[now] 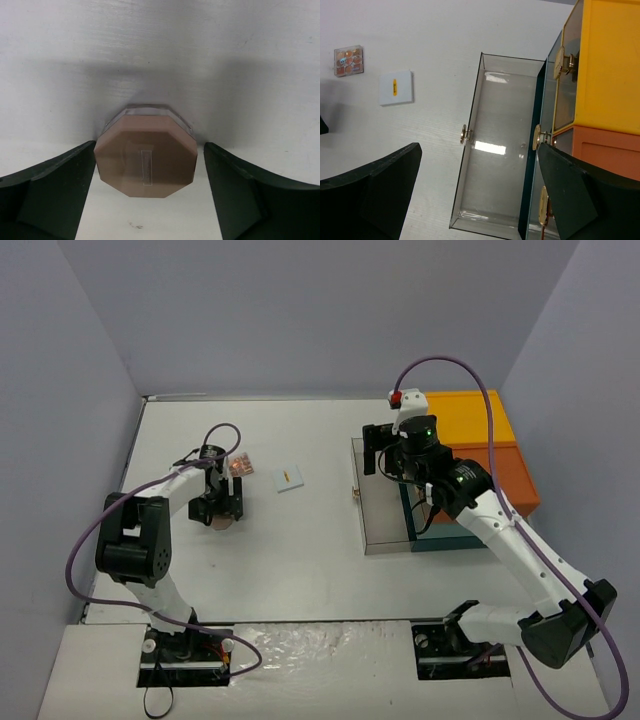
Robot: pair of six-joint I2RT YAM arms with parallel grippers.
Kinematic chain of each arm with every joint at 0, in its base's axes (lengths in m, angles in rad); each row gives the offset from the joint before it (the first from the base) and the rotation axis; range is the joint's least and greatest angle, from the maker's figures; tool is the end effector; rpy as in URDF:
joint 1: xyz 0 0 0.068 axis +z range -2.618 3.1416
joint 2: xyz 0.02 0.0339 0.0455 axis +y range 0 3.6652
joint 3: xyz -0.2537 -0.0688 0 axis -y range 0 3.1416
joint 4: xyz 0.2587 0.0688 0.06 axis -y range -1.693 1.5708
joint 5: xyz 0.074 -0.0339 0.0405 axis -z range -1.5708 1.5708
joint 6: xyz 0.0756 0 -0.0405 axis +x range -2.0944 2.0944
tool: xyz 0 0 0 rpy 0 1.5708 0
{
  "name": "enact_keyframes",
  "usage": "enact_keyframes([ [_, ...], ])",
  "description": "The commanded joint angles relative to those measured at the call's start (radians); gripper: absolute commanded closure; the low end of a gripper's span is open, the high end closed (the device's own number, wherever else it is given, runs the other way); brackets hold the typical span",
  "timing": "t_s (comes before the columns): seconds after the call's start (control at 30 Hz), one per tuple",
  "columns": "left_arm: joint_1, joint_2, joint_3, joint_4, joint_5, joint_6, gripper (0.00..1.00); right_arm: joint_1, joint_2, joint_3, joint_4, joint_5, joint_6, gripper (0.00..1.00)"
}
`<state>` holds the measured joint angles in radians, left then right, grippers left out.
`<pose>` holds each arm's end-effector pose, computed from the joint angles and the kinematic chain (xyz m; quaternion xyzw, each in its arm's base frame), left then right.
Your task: Organize the makeup
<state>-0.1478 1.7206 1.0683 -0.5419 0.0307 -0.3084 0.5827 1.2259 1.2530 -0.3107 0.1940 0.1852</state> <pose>0.3507 -0.0546 0.1159 -0.0759 0.9793 -0.0570 0.1789 0.2865 0.1713 0.3778 -0.1002 0.7920 0.1519 0.5828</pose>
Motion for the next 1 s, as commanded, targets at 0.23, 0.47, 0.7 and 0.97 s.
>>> enact_keyframes([
  [0.23,-0.076,-0.139,0.204,-0.116,0.034,-0.028,0.98,-0.015,-0.07,0.004,0.067,-0.006,-0.017,0.0],
  [0.47,-0.39,-0.084,0.511,-0.075,0.084,0.11,0.98,-0.02,-0.111,0.056,0.073,-0.044,-0.05,0.0],
  [0.7,-0.625,0.147,0.777,-0.049,0.136,0.19,0.98,-0.02,-0.186,0.164,0.102,-0.114,-0.116,0.0],
  [0.97,-0.702,0.36,0.968,-0.032,0.14,0.217,0.98,-0.02,-0.268,0.168,0.131,-0.137,-0.145,0.0],
])
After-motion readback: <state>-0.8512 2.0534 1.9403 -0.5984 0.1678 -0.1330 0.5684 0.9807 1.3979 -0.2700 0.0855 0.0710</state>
